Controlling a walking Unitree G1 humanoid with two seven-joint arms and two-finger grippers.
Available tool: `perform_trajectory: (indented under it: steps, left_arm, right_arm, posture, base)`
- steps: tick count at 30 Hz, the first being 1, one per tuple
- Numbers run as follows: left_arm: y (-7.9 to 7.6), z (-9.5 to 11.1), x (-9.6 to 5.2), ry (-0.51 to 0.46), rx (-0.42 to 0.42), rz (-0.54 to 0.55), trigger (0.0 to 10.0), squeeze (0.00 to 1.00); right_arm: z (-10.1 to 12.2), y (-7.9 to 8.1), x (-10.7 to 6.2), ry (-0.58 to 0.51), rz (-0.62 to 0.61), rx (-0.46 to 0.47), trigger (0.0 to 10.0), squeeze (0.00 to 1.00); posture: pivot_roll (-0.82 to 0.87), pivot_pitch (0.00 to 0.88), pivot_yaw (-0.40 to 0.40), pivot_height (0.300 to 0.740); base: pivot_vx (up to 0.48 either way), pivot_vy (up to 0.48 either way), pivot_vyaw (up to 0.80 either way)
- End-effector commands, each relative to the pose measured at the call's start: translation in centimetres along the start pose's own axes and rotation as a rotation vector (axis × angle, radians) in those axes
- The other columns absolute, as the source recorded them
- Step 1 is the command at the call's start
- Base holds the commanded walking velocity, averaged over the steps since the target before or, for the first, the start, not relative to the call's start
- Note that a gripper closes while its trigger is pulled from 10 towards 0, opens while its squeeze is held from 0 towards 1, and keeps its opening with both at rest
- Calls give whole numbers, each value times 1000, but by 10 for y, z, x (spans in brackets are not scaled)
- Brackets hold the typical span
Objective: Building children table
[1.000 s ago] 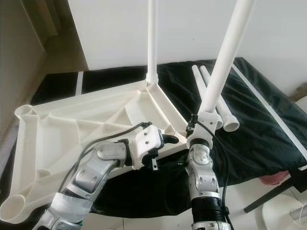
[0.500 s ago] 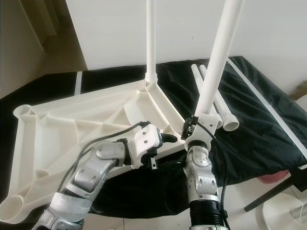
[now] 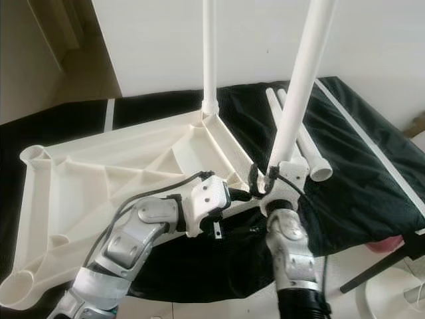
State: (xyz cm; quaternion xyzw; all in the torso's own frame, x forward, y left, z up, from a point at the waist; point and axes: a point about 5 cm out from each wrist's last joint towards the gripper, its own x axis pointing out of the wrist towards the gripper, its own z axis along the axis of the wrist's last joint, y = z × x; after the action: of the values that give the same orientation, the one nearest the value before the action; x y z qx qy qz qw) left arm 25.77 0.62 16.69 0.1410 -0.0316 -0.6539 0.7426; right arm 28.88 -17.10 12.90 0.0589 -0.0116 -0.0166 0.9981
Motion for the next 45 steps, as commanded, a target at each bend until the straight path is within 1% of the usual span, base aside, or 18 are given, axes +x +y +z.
perform_trajectory:
  steps: [1, 3, 4, 6, 7, 8, 9, 10, 11, 14, 18, 21, 22, 31, 39, 42, 43, 45]
  left_arm:
    - [1, 0, 1, 4, 0, 62, 10000, 0]
    - [1, -1, 2, 4, -1, 63, 10000, 0]
    - [1, -1, 2, 4, -1, 63, 10000, 0]
    - [1, 0, 2, 4, -1, 61, 10000, 0]
    - [1, 0, 2, 4, -1, 61, 10000, 0]
    - [1, 0, 2, 4, 0, 60, 10000, 0]
    - [1, 0, 2, 4, 0, 60, 10000, 0]
    - [2, 0, 2, 6, 3, 59, 10000, 0]
    - [2, 0, 2, 6, 3, 59, 10000, 0]
    - [4, 0, 2, 12, 9, 60, 10000, 0]
    - [5, 0, 1, 13, 12, 67, 10000, 0]
    - [5, 0, 1, 14, 13, 68, 10000, 0]
    - [5, 0, 0, 17, 13, 71, 10000, 0]
    - [7, 1, 0, 17, 18, 84, 10000, 0]
    - [8, 1, -1, 16, 19, 91, 10000, 0]
    - [9, 2, -1, 16, 21, 92, 10000, 0]
    - [9, 2, -1, 16, 21, 93, 10000, 0]
    - [9, 2, -1, 16, 22, 93, 10000, 0]
  right_arm:
    - [-2, -3, -1, 9, 51, -29, 10000, 0]
    - [-2, -17, 1, 25, 135, -98, 10000, 0]
    - [-2, -17, 1, 25, 135, -98, 10000, 0]
    - [0, -24, 4, 31, 224, -147, 10000, 0]
    - [0, -24, 4, 31, 224, -147, 10000, 0]
    - [1, -26, 6, 37, 269, -165, 10000, 0]
    - [1, -26, 6, 37, 269, -165, 10000, 0]
    - [0, -27, 9, 60, 337, -230, 10000, 0]
    - [0, -27, 9, 60, 337, -230, 10000, 0]
    - [-5, -29, 17, 95, 399, -296, 10000, 0]
    - [-5, -26, 23, 107, 472, -310, 10000, 0]
    - [-5, -25, 25, 110, 493, -312, 10000, 0]
    - [-6, -23, 30, 117, 525, -330, 10000, 0]
    - [1, -20, 42, 111, 588, -339, 10000, 0]
    - [7, -21, 47, 91, 645, -342, 10000, 0]
    - [10, -23, 48, 85, 663, -335, 10000, 0]
    - [12, -23, 48, 82, 676, -317, 10000, 0]
    - [14, -25, 48, 78, 676, -321, 10000, 0]
  posture:
    - [-16, 0, 17, 740]
    - [-18, 0, 17, 740]
    - [-18, 0, 17, 740]
    - [-18, 0, 19, 740]
    - [-18, 0, 19, 740]
    - [-19, 0, 22, 740]
    - [-19, 0, 22, 740]
    - [-19, 0, 26, 740]
    - [-19, 0, 26, 740]
    - [-11, 0, 27, 740]
    - [-2, 0, 23, 740]
    - [-2, 0, 23, 740]
    - [4, 0, 19, 740]
    - [13, 0, 7, 740]
    - [14, 0, 5, 740]
    - [16, 0, 6, 740]
    - [17, 0, 7, 740]
    - [18, 0, 7, 740]
  base:
    - [0, 0, 0]
    - [0, 0, 0]
    - [0, 0, 0]
    - [0, 0, 0]
    - [0, 0, 0]
    - [0, 0, 0]
    - [0, 0, 0]
    - [0, 0, 0]
    - [0, 0, 0]
    - [0, 0, 0]
    - [0, 0, 0]
    - [0, 0, 0]
    - [0, 0, 0]
    - [0, 0, 0]
    - [0, 0, 0]
    - [0, 0, 0]
    - [0, 0, 0]
    - [0, 0, 0]
